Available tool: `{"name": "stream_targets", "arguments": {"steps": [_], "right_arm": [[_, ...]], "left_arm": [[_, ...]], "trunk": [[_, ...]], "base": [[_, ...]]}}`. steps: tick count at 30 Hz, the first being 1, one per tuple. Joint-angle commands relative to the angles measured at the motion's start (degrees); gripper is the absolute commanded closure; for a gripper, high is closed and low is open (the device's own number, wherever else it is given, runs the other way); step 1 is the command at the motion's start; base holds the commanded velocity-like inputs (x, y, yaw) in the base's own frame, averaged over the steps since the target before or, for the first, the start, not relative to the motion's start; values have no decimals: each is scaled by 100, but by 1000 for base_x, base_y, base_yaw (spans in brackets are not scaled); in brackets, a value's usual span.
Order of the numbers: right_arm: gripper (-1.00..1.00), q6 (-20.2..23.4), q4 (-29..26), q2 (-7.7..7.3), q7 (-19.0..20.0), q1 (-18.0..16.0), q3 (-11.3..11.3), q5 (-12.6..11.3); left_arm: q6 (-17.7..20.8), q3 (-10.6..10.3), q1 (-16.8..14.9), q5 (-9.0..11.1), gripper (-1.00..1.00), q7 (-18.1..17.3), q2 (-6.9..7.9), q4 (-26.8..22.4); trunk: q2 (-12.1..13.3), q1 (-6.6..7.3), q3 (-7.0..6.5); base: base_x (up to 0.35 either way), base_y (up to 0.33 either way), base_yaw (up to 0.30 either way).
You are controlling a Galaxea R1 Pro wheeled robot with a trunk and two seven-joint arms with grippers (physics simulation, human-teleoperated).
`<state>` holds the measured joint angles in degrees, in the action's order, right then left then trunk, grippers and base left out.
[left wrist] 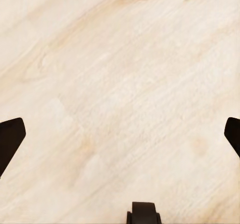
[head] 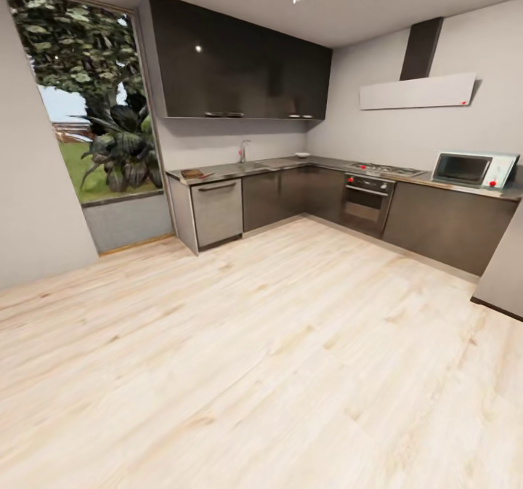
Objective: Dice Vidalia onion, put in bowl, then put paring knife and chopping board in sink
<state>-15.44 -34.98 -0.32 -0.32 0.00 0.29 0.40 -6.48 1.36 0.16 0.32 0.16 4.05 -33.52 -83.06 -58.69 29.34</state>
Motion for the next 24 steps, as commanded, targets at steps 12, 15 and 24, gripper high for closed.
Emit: {"name": "stream_targets", "arguments": {"steps": [12,15,24], "right_arm": [[-100,-12,-1,-2,-3,0,6,4],[-100,-12,0,2,-3,0,6,4],[-100,-12,0,-2,-3,0,6,4]], "left_arm": [[-11,4,2,3,-100,2,3,-6],[-11,4,2,3,-100,2,6,-6],[-11,4,2,3,-100,2,5,-6]], "trunk": [[-2,-4,4],[-2,-4,4],[-2,-4,4]], "base": [[319,-36,0],[319,-3,0],[319,0,0]]}}
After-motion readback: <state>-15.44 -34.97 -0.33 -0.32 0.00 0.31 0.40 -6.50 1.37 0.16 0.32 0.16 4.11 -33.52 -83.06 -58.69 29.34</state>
